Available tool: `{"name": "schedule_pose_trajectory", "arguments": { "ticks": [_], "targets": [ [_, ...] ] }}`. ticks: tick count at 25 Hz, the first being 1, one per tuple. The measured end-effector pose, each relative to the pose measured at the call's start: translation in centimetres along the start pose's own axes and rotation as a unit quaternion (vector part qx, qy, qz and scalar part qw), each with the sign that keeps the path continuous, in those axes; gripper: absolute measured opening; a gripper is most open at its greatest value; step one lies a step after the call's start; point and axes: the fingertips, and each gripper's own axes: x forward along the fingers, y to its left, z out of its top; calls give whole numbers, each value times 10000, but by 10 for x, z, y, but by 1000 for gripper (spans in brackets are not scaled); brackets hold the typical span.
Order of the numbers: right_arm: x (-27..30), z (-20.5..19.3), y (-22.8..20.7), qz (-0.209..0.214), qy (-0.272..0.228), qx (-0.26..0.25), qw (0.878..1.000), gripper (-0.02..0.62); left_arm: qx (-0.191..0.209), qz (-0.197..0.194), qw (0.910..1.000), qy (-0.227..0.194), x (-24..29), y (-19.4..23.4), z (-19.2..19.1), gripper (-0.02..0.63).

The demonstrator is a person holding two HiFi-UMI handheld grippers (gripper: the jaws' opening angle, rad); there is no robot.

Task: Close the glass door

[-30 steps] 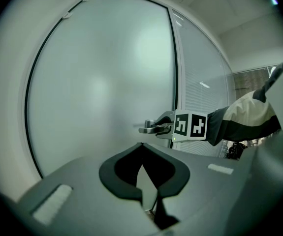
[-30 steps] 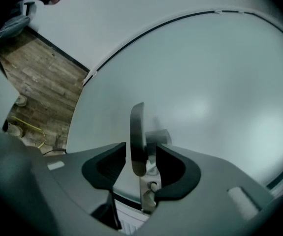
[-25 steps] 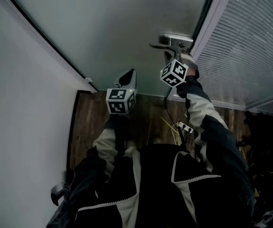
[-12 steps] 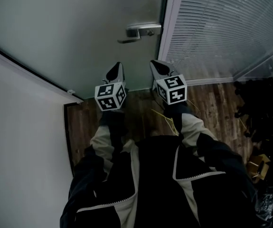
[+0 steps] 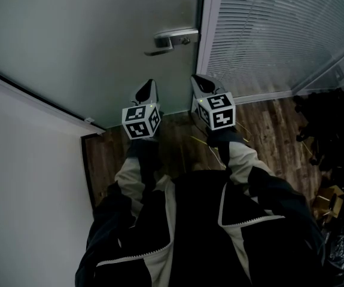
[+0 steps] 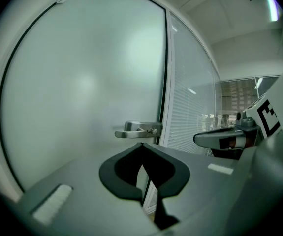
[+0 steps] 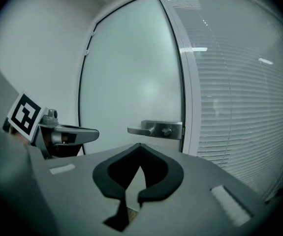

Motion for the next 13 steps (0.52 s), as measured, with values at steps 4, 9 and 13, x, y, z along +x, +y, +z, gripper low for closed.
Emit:
{"name": "schedule_pose_trajectory", "arguments": {
  "ticks": [4,9,13],
  "targets": [
    [1,4,-10,-146,-21,-133,9998,2,21,51,10000,-35,-2,10,5,0],
    [0,9,-14,-210,-29,-71,9997,2,56,122,9999,-52,-3,16,9,0],
    [0,7,-10,-212,-43,-118,9997,2,81,88,9999,-35,-2,15,9,0]
  ]
}}
